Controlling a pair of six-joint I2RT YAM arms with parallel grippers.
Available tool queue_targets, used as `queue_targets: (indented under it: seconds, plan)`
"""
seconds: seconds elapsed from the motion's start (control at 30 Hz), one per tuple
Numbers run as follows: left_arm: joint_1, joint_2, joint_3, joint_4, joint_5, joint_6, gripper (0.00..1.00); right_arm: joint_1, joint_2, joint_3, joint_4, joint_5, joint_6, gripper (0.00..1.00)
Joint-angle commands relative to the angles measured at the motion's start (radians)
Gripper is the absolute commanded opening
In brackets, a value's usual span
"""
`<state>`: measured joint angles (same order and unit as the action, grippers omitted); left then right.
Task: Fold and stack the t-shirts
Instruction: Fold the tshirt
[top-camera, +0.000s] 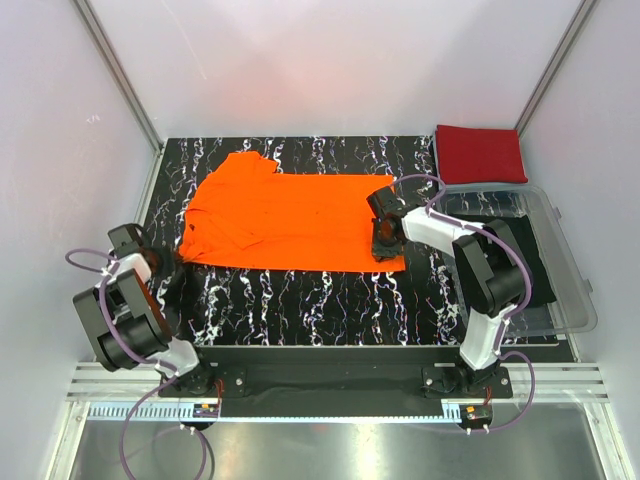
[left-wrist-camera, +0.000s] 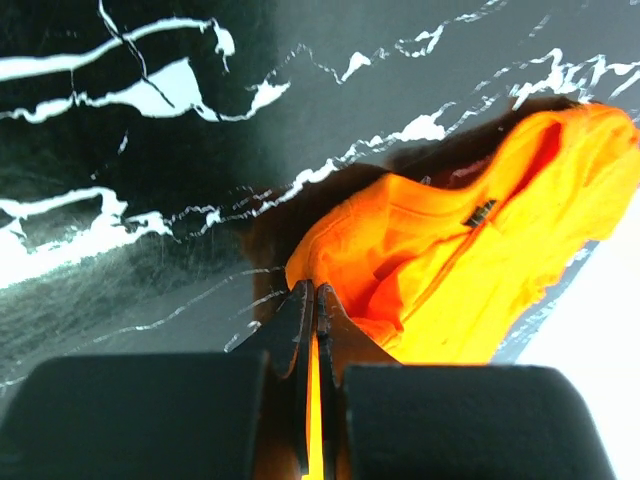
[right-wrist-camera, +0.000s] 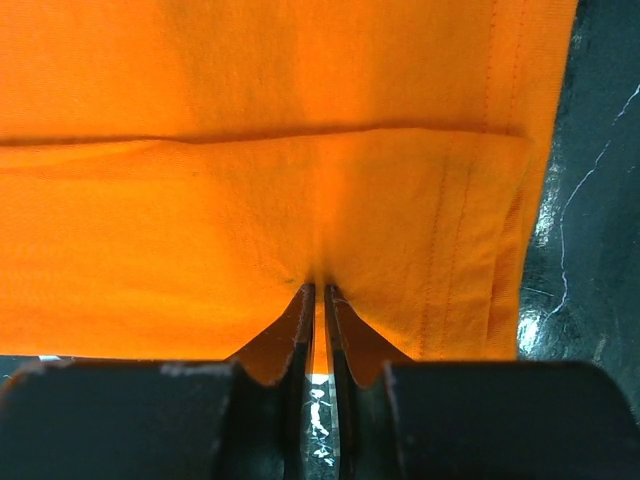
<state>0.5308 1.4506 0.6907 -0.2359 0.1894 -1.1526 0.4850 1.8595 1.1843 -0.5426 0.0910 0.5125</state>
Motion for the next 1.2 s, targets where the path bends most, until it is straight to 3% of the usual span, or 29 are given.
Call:
queue_targets:
  seconds: [0.0,0.37,0.9,1.17]
  plan:
    - [0.001,0.042,0.046,-0.016,-0.039,0.042,0.00,-0.002,0.030,-0.057,-0.049,0.110,-0.040,0.15]
    - [0.000,0.053,0.162,-0.118,-0.149,0.175,0.07,-0.009,0.013,-0.077,-0.051,0.135,-0.045,0.15]
    - [-0.017,0.192,0.265,-0.101,-0.021,0.349,0.13,-0.010,-0.008,-0.075,-0.049,0.127,-0.057,0.15]
    - [-0.023,0.159,0.306,-0.164,-0.108,0.421,0.22,-0.008,-0.020,-0.072,-0.053,0.122,-0.058,0.15]
